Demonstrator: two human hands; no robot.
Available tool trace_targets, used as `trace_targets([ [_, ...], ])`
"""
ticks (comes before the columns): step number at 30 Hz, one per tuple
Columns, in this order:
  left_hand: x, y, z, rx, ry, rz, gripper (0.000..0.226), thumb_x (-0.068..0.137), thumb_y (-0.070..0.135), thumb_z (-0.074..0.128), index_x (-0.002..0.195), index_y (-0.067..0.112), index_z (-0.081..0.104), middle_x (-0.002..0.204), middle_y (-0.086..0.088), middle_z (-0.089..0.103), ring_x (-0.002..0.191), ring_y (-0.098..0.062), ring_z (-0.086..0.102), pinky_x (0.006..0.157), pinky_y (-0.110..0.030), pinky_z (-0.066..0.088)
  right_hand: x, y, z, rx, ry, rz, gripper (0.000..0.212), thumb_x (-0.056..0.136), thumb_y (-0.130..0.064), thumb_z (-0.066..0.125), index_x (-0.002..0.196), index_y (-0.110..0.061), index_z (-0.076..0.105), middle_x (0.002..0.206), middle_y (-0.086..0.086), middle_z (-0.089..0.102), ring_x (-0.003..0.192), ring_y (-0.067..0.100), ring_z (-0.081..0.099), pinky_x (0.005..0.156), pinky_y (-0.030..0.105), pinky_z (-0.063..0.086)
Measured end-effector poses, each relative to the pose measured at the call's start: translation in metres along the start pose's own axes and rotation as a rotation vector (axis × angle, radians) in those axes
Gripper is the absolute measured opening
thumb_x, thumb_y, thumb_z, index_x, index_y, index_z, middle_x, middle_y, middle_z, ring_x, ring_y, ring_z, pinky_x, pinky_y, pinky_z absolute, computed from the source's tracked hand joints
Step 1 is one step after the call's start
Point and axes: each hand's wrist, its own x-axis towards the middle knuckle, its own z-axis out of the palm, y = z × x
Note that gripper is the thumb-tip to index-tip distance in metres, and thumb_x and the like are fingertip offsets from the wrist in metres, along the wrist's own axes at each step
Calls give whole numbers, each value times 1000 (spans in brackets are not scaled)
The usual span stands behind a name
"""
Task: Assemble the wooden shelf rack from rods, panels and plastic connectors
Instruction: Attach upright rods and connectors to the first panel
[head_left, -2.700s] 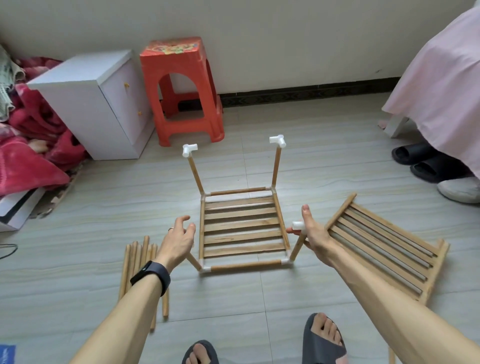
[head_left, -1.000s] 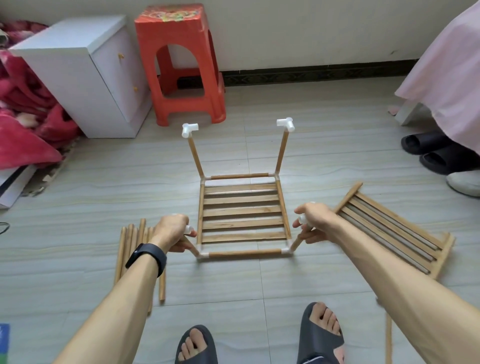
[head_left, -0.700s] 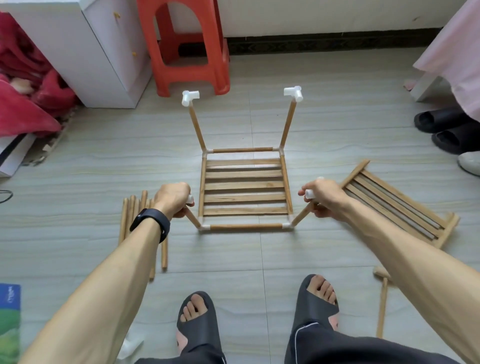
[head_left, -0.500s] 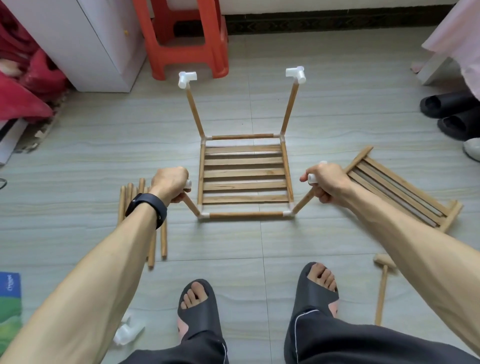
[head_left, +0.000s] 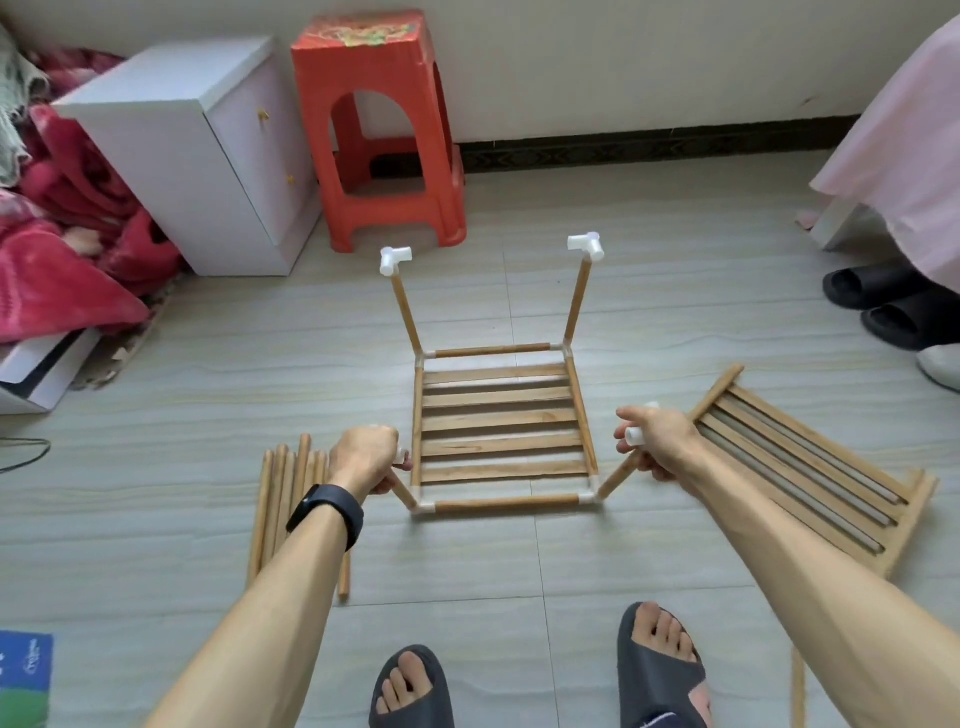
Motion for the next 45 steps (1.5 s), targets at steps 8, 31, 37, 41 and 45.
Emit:
trace_targets([
  [8,-7,15,-4,302,231,161,22,95,37,37,110,25,48,70,-2,72,59,-20,72,71,-37,59,-2,-1,3,113,85,-21,47,79,-52,69,92,-7,73,74,4,77,51,22,70,39,21,32],
  [31,-7,-23,-27,-143,-71,150,50,103,63,21,118,26,50,98,1,66,73,-21,74,62,-32,52,-33,-39,-7,-956,552,-500,56,93,-71,44,108,-19,57,101,4,63,74,24,57,63,34,41],
  [37,2,-103,-35,-44,9,79,36,105,46,41,120,17,57,101,-1,64,87,-20,63,71,-32,48,-52,-51,62,-1055,298,-847,31,97,-49,44,107,-22,56,101,-1,61,71,24,59,61,33,44],
  [41,14,-165,-21,163,-19,-35,32,103,28,51,130,11,56,129,-8,61,107,-21,58,84,-28,44,-37,-29,124,-1302,-52,-794,34,96,-50,42,118,-26,53,117,-2,64,99,25,65,71,36,48],
  [45,26,-198,-3,330,31,-118,37,99,29,51,133,16,54,137,-8,53,112,-24,58,86,-31,49,-7,17,168,-1525,-393,-694,43,94,-46,45,131,-24,49,132,1,56,118,26,56,83,37,50],
])
